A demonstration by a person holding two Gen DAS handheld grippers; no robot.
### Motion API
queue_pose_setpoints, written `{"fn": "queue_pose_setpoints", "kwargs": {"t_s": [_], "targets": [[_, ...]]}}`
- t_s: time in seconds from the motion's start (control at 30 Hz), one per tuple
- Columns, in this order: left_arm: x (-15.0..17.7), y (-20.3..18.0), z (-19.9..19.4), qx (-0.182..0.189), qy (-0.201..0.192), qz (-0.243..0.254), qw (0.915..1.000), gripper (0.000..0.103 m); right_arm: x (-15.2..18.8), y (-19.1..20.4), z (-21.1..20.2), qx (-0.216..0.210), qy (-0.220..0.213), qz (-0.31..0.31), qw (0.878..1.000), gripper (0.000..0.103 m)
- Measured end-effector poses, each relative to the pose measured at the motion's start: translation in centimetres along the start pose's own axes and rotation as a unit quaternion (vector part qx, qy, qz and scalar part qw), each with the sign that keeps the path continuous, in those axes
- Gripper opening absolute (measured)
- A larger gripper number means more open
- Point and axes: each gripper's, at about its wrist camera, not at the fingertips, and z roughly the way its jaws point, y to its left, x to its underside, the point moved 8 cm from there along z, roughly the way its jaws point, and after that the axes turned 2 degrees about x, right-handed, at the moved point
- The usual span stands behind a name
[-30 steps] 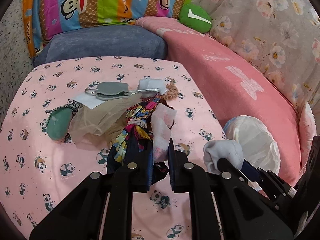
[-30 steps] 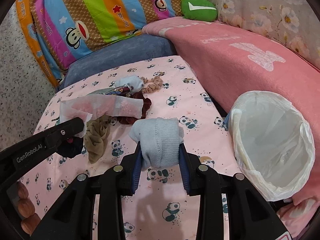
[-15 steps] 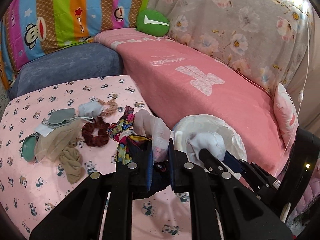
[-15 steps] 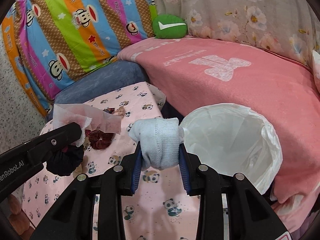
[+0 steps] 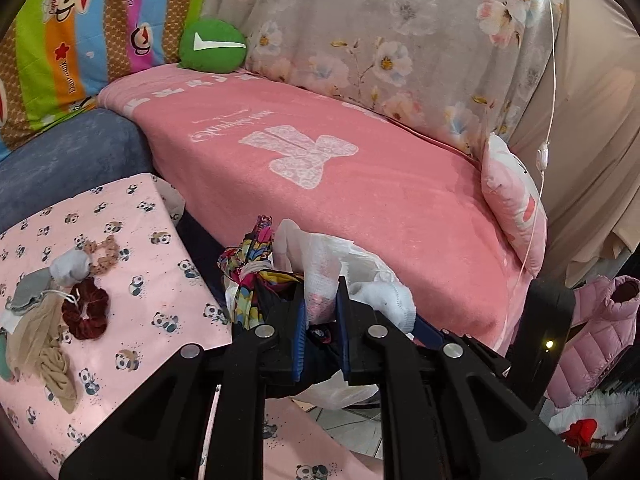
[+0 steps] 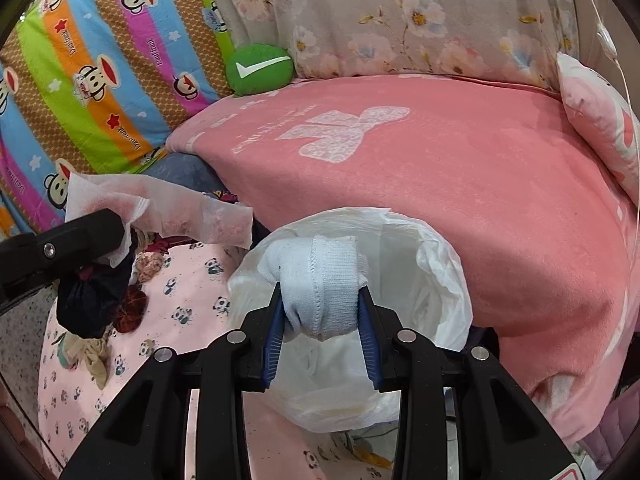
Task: Collect trash
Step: 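Open both grippers over the white bin to drop the items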
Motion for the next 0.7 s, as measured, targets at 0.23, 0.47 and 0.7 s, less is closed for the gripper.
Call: {"fn": "queue_pose_setpoints", "kwargs": {"t_s": [0.23, 0.47, 0.7], "targets": [[-0.5, 0.3, 2.2, 0.004, 0.007, -0.022, 0.9997, 0.033, 0.5, -2.2, 1.3, 0.014, 0.009, 0.016, 1.0, 0.04], [-0.1, 2.5, 2.3, -0.023, 0.007, -0.036, 0.9991, 0.04, 0.6, -2.5, 1.6, 0.018, 0.01, 0.021, 1.0, 0.043], [0.7, 4.4, 1.5, -0.043, 0.006, -0.046, 0.998, 0.04, 0.6, -2.0, 1.5, 0.017, 0.009, 0.013, 1.0, 0.043]]}}
